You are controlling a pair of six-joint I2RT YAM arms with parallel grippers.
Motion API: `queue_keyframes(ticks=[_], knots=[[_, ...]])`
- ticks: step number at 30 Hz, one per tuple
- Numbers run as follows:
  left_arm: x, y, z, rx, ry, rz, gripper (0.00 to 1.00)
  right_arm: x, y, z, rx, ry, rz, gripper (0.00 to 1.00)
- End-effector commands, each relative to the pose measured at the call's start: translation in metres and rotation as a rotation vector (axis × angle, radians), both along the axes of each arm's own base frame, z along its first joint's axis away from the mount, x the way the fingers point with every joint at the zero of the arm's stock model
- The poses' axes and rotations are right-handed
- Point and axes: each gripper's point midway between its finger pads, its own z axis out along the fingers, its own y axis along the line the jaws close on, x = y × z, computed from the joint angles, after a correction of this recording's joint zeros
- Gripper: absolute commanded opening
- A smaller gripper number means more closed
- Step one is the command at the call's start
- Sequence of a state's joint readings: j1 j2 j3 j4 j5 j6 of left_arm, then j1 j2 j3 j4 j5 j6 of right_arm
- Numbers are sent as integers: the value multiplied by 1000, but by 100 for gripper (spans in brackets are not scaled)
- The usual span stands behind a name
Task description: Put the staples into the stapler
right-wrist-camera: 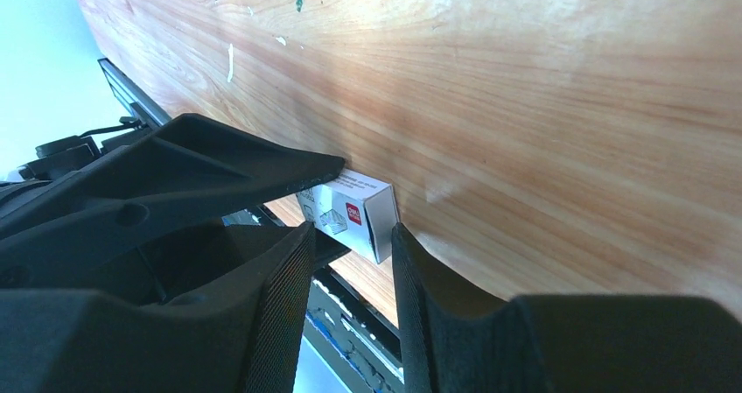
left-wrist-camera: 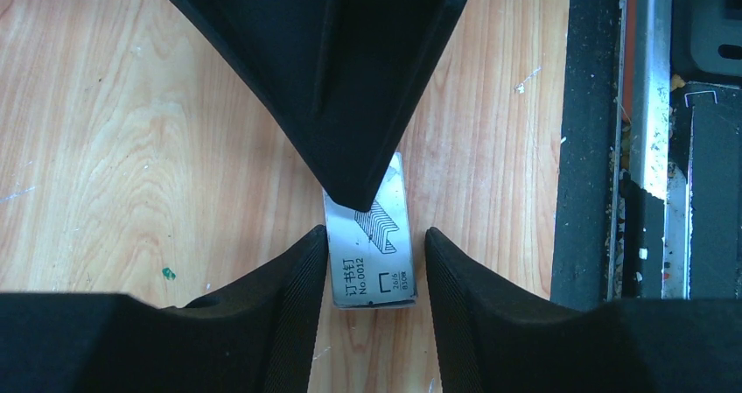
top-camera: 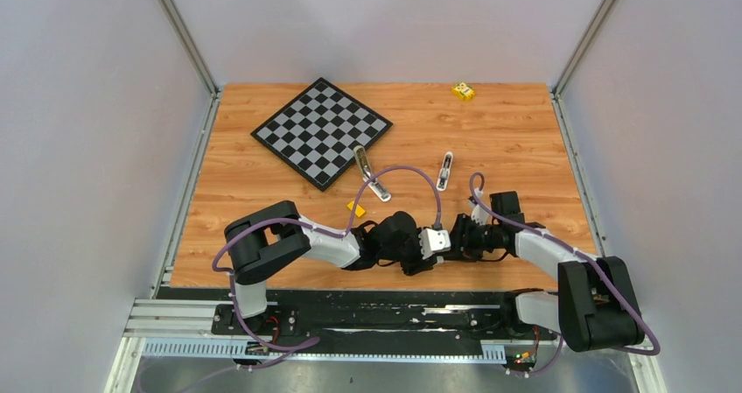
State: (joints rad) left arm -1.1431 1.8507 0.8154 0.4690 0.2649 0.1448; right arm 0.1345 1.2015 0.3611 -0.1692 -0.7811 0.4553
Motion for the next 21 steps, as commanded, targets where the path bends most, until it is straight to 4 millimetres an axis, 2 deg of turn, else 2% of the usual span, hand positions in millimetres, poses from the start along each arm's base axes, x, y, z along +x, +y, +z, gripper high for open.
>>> queue_keyframes(ticks=[1,14,21], knots=[[0,-3,-3,14,-8,-4,47,0,2,1,46,-8,-7,41],[1,1,-7,42,-9,6,42,1,3,2,51,-17,-3,42],[3,1,-5,37,-14,20,42,-3,9,4,104,-17,11,35]])
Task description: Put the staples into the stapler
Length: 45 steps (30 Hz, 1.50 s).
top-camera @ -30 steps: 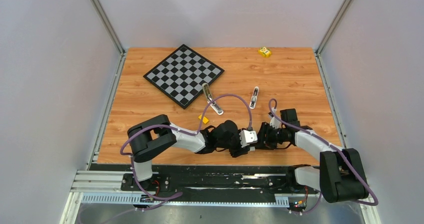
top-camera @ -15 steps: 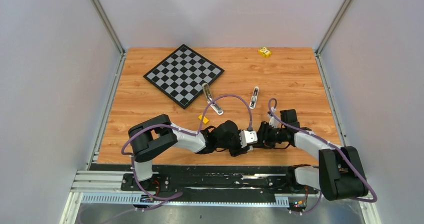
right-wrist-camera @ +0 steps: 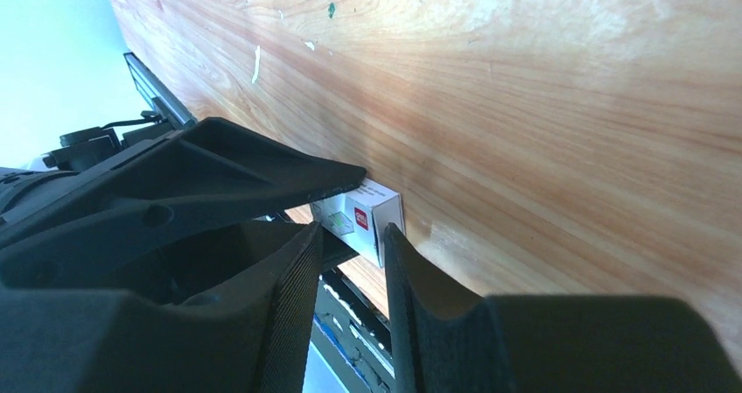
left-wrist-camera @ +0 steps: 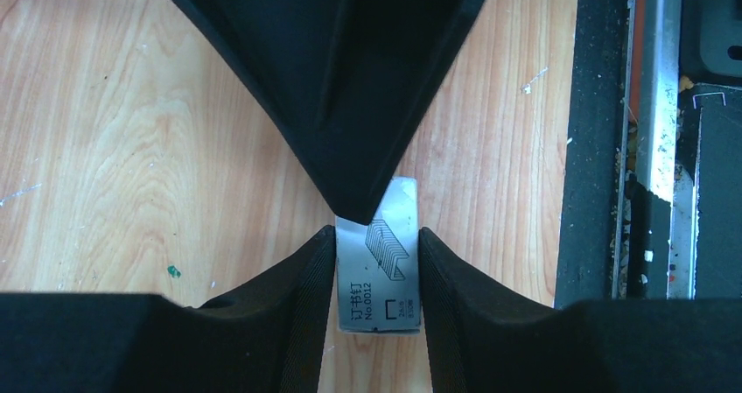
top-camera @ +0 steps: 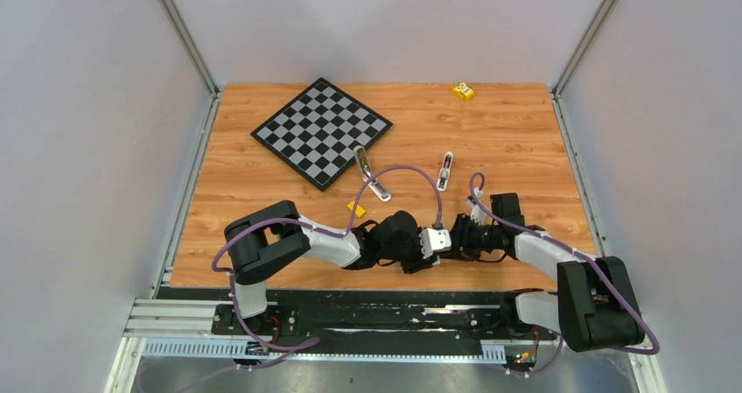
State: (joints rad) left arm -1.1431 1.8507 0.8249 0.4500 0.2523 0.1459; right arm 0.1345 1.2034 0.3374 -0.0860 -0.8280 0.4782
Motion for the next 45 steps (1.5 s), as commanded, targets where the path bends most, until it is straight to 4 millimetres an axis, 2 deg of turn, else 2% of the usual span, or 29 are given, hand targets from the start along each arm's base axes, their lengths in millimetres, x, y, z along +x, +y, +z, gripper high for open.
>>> queue_keyframes(ticks=[1,6,13,24,30,39,43,45], knots=[[1,0,-5,22,-11,11,42,-7,3,0,59,17,7,35],[2,-2,-3,16,-10,11,40,-12,6,-4,84,39,15,34],[-1,0,-6,20,0,6,37,-9,9,-2,114,4,16,32],[-2,-1,-5,8,9,4,37,-4,12,4,150,-25,12,28],[-5,0,-4,-9,24,12,41,-4,13,2,165,-27,12,26],[-3,2,-3,-5,21,26,41,-6,15,0,180,-16,12,24],[-2,10,0,11,5,36,48,-6,13,-2,161,-15,6,21],[-1,15,3,19,-4,42,51,-6,13,-3,159,-16,7,17]])
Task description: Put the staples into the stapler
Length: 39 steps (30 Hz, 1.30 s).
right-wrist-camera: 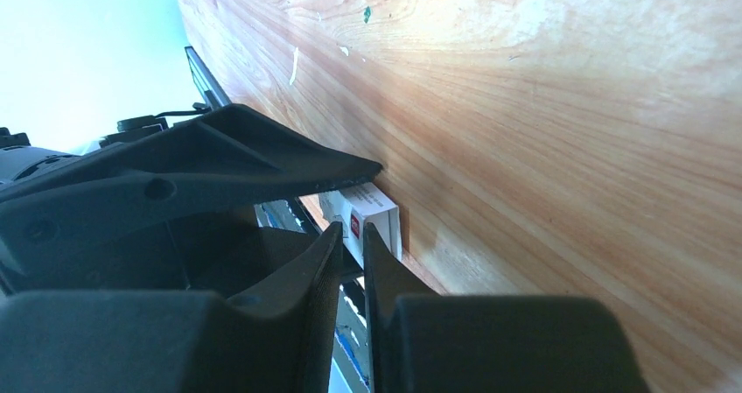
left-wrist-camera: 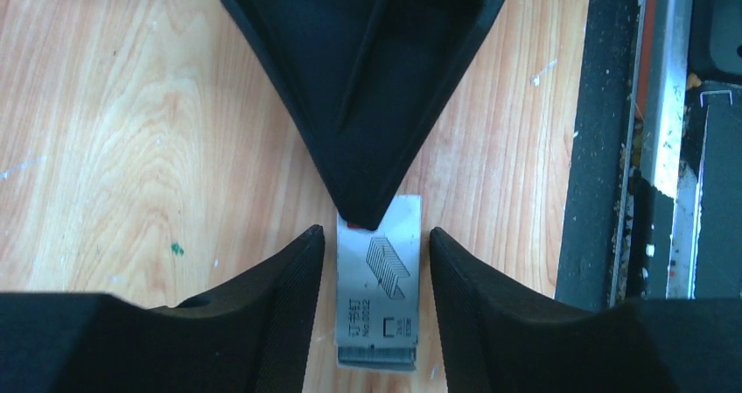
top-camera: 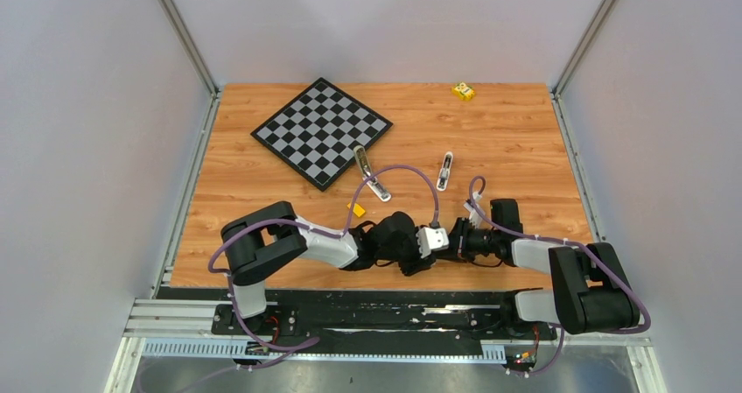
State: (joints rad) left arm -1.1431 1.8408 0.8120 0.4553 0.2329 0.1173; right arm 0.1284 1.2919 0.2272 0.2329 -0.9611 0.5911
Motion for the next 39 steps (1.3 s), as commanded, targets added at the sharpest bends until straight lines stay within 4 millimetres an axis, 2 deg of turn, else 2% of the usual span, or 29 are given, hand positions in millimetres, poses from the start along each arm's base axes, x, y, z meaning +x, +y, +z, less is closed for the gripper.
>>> queue_keyframes(ticks=[1,8,13,21,27,39], knots=[[-2,15,4,29,-22,12,52,-3,-2,-1,5,-2,3,14],[0,35,2,65,-18,26,59,-2,-1,1,12,-13,12,0],[2,43,0,74,8,19,60,-1,-1,3,6,-24,18,0],[1,43,-3,87,28,-21,59,-2,-1,2,5,-20,19,0],[-2,42,-6,99,40,-42,52,-1,-2,3,2,-27,19,0],[6,53,-9,144,15,4,36,3,-5,7,-8,-52,12,0]])
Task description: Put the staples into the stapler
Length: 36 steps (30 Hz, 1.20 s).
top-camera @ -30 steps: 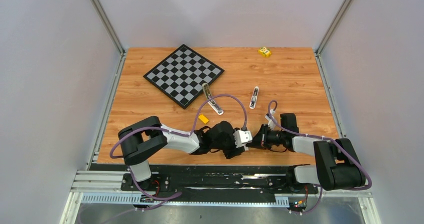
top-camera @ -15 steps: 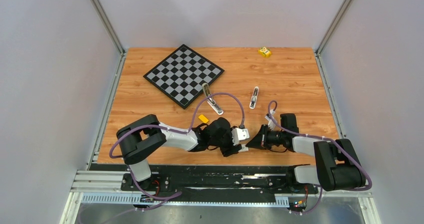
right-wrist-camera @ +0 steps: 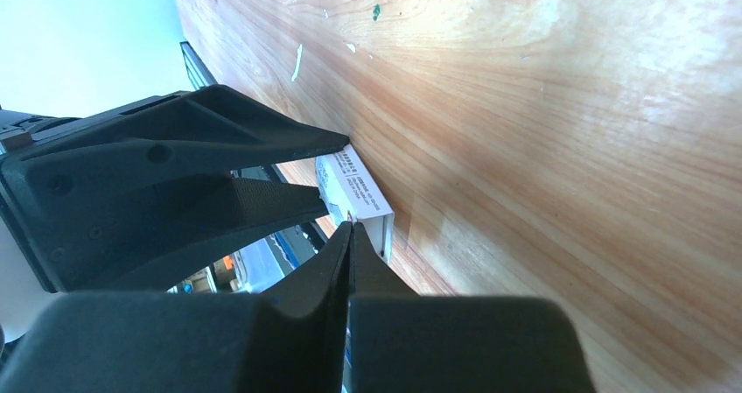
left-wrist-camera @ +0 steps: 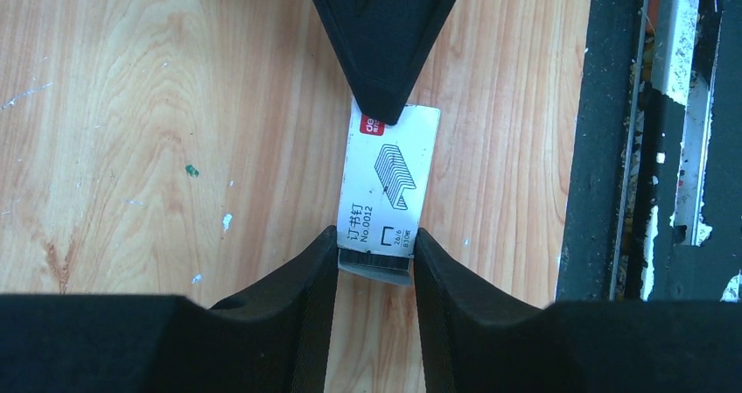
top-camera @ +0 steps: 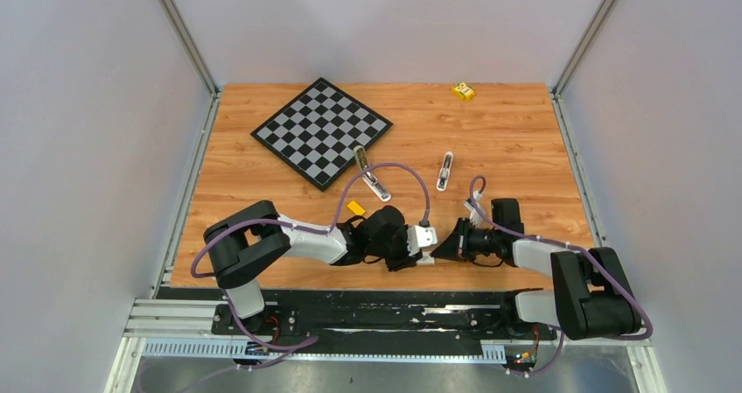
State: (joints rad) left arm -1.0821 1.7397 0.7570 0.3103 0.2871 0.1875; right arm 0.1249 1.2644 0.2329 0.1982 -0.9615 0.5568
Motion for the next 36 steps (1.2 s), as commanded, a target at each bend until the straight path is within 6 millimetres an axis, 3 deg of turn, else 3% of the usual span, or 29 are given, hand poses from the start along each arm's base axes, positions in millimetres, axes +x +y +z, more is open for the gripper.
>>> queue_keyframes(ticks=[1,10,19,28,36], knots=[[3,15,-7,65,-1,31,36,5,-4,5,0,-29,-3,0],[0,23,-8,65,11,54,36,6,-6,8,5,-39,-1,0],[-2,25,-9,66,23,64,43,5,-5,10,13,-47,1,0],[-7,17,-2,6,78,84,43,4,-5,8,17,-43,-23,27],[-19,19,0,-7,118,44,43,5,-4,7,27,-45,-29,39]])
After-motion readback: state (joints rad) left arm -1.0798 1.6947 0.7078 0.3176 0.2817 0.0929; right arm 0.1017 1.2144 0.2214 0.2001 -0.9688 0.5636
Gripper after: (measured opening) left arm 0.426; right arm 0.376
